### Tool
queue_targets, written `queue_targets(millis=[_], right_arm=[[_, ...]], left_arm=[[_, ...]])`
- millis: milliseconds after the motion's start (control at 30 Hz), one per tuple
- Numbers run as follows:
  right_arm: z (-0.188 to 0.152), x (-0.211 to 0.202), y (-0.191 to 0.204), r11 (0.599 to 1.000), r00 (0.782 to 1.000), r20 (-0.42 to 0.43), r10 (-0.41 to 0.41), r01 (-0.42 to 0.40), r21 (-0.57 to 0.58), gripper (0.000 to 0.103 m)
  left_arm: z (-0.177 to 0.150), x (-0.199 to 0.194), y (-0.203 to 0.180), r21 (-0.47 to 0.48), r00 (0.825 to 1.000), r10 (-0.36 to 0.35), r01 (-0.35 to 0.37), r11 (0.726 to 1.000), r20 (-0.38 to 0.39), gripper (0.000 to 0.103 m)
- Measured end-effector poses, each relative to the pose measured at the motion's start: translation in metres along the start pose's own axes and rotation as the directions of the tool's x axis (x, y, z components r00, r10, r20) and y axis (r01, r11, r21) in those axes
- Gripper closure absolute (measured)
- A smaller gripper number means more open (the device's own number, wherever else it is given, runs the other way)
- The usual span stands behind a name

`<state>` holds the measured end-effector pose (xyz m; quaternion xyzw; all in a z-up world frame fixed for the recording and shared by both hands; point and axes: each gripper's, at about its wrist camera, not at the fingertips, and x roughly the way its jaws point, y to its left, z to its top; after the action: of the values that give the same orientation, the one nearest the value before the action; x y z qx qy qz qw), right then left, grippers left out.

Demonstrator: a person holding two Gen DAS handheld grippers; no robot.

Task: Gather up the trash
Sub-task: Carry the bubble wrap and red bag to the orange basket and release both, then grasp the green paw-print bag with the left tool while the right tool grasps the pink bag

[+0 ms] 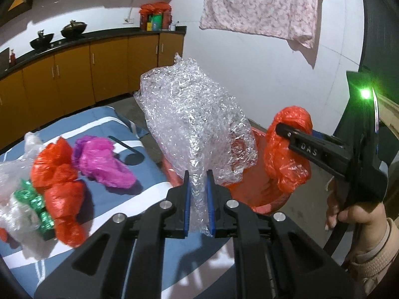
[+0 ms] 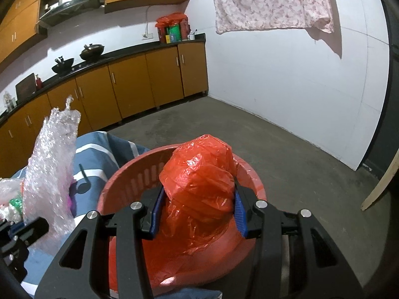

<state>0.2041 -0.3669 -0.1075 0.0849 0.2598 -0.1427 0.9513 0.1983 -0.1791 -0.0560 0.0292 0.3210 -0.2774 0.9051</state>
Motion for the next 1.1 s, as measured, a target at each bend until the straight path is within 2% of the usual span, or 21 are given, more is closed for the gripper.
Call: queue_targets(millis=[367,500,633,800,900,1000,1100], right_arm=[[0.006,0.026,-0.011,1.0,1.0,-0.023,-0.005,0.005,0.027,0.056],[0.009,0.03,-0.014,0.999,1.0,-0.025,0.003,-0.002,0.054,0.05],[0.012,0.028,-0.017,0.998,1.0,-0.017,0.013,-0.012,0.064,0.039],[0.013,0.024,-0.016,0.998,1.0,-0.009,0.007,-0.006,0.055,0.034],[0.012,0.019,-0.013,0.999,1.0,-0.003,0.008,-0.008,0.037,0.029],[0.011,0.013,-0.005,1.0,1.0,0.002,0.025,-0.025,-0.007,0.028],[0.008,0.006,0.009,0.997,0.998,0.001,0.063,-0.063,-0.042,0.027]], left_arm=[[0.005,0.044,-0.007,0.018,0.998,-0.031,0.032,0.999,-0.061,0.09],[0.006,0.052,-0.009,0.023,0.997,-0.031,0.033,0.999,-0.069,0.087],[0.005,0.056,-0.01,0.021,0.997,-0.025,0.026,0.999,-0.068,0.068],[0.003,0.055,-0.004,0.004,0.997,-0.004,0.004,1.0,-0.078,0.063],[0.001,0.044,0.006,-0.018,0.998,0.011,-0.012,1.0,-0.07,0.053],[-0.002,0.023,0.016,-0.026,0.998,0.052,-0.053,0.998,-0.034,0.043],[-0.007,-0.001,0.029,-0.041,0.996,0.092,-0.092,0.995,-0.008,0.04]])
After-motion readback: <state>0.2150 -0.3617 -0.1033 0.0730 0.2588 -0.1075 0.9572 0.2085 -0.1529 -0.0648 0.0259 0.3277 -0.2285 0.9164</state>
